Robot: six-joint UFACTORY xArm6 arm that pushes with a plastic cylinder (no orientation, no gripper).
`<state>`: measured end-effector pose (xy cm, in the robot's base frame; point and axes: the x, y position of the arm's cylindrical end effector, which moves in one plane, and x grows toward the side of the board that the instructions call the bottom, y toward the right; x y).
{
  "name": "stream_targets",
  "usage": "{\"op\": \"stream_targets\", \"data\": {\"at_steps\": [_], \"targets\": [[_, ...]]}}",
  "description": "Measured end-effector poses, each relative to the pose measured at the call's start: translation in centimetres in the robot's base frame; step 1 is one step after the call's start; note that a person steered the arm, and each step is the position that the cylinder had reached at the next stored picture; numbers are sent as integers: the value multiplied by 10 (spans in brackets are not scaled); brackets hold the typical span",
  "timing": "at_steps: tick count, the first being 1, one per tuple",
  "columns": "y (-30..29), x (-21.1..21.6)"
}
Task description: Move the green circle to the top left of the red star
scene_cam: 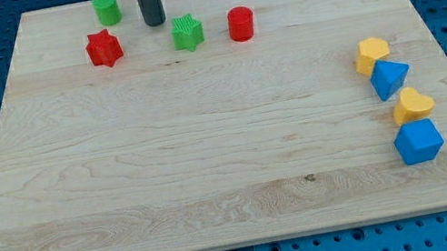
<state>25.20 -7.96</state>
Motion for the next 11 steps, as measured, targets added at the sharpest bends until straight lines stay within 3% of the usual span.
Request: {"op": "stream_targets", "data": {"at_steps": [4,8,11], "targets": [[-56,-15],[-34,-40],[-79,-40]]}}
